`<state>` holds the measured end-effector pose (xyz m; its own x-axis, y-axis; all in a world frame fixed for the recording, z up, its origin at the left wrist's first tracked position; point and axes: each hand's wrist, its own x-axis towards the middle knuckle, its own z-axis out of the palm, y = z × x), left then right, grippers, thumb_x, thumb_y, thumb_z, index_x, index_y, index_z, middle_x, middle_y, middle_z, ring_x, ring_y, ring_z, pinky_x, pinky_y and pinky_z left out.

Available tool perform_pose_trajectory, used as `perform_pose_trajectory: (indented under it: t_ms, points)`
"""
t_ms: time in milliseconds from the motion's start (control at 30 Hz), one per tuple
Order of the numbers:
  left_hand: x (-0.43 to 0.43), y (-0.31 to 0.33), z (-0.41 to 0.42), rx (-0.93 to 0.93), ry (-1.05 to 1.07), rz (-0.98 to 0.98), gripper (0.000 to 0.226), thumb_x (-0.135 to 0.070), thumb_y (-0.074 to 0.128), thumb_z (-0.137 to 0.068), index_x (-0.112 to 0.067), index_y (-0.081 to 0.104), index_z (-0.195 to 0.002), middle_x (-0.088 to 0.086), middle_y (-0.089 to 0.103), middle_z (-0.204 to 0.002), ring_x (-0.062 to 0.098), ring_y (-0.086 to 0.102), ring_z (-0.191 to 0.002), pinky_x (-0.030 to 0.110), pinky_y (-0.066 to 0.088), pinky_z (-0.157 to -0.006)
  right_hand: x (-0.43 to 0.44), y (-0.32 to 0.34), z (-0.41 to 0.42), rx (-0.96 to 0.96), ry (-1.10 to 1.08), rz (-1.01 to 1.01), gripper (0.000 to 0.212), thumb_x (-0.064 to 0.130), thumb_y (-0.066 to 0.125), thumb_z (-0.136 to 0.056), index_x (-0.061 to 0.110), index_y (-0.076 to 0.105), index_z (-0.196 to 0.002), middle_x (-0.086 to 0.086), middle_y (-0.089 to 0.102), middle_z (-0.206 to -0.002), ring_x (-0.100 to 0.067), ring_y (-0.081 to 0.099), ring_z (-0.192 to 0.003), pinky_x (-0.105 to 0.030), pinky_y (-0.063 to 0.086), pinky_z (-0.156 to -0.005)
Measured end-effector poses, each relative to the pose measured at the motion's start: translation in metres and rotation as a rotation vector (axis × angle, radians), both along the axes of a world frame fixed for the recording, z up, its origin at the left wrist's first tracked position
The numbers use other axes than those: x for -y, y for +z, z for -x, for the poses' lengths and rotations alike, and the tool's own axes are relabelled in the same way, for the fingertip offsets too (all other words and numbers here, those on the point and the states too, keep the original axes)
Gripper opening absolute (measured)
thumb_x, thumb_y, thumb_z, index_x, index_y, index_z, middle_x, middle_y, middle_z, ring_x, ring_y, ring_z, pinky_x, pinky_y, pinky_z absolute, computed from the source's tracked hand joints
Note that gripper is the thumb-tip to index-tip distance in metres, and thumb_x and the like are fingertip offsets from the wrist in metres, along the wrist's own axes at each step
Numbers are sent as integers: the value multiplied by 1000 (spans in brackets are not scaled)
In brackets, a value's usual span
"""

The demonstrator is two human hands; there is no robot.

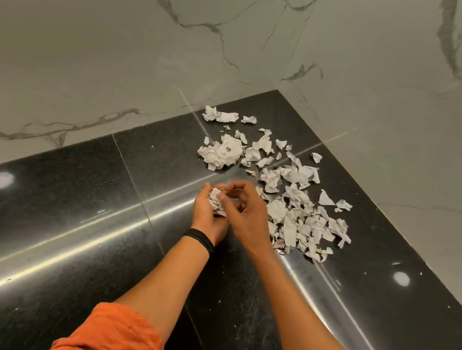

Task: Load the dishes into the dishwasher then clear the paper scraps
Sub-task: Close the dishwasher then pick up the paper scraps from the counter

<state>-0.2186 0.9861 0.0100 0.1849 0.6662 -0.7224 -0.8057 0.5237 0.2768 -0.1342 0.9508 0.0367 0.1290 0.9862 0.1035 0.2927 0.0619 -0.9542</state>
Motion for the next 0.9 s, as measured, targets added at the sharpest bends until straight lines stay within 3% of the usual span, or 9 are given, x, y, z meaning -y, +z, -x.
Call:
perform_pose_trajectory:
  t_ms: [100, 200, 267, 367, 467, 533, 700, 800, 900]
  points:
    - [2, 8, -4, 67, -11, -14, 34, -45, 48, -101, -15, 60, -89, 5, 61, -73, 20, 65, -62, 30, 57, -62, 9, 0, -4, 20, -4, 11, 24, 6, 73, -86, 19, 67, -106, 4, 73, -98, -11, 71, -92, -29, 58, -84]
    - [3, 14, -6, 76, -3, -31, 35, -39, 45, -104, -15, 58, -82, 5, 59, -67, 20, 63, -55, 30, 55, -52, 12, 2, -7, 38, -23, 37, 30, 4, 76, -81, 23, 68, -104, 7, 73, -92, -9, 70, -87, -23, 56, -79]
    - [2, 14, -6, 62, -10, -50, 33, -37, 45, -104, -14, 60, -84, 10, 63, -77, 27, 68, -67, 37, 60, -59, 9, 3, -8, 47, -35, 28, 29, 5, 78, -79, 22, 69, -100, 8, 72, -91, -8, 69, -84, -20, 54, -77]
    - [-2, 7, -3, 42, 25, -55, 30, -37, 48, -102, -13, 62, -91, 13, 65, -91, 30, 67, -91, 45, 56, -93, -2, 1, -14, 84, -71, 25, 14, 12, 77, -86, 16, 71, -98, 8, 73, -89, -5, 69, -82, -18, 54, -74]
    - [-9, -3, 2, 12, 62, -22, 29, -34, 49, -103, -10, 63, -93, 6, 63, -82, 17, 61, -76, 26, 51, -71, -27, -10, -35, 299, -147, 46, 12, 16, 70, -93, 15, 73, -105, 7, 73, -93, -2, 67, -85, -24, 57, -79]
    - [-14, -5, 4, 16, 60, 0, 30, -34, 49, -103, -9, 64, -94, 6, 63, -82, 16, 59, -73, 23, 46, -60, -48, -16, -50, 515, -118, 82, 21, 13, 65, -94, 15, 73, -114, 1, 73, -104, -12, 67, -95, -35, 56, -88]
    - [-20, -8, 7, 20, 77, 7, 31, -35, 51, -102, -9, 65, -93, 6, 64, -81, 16, 60, -75, 22, 46, -64, -88, -27, -59, 915, 140, 125, 34, 3, 59, -92, 13, 72, -121, -9, 69, -113, -28, 62, -107, -41, 50, -91]
    - [-18, -11, 8, -1, 79, 12, 31, -35, 52, -102, -8, 65, -95, 7, 64, -83, 17, 60, -78, 23, 46, -66, -86, -38, -58, 969, 177, 81, 26, 2, 56, -91, 10, 76, -105, -10, 66, -100, -31, 62, -96, -40, 50, -78]
    - [-17, -10, 10, -5, 66, -5, 31, -35, 52, -102, -7, 66, -98, 8, 65, -84, 18, 62, -78, 24, 48, -68, -74, -38, -53, 808, 64, 38, 19, 10, 59, -95, 13, 76, -104, -4, 70, -97, -20, 63, -90, -32, 48, -76]
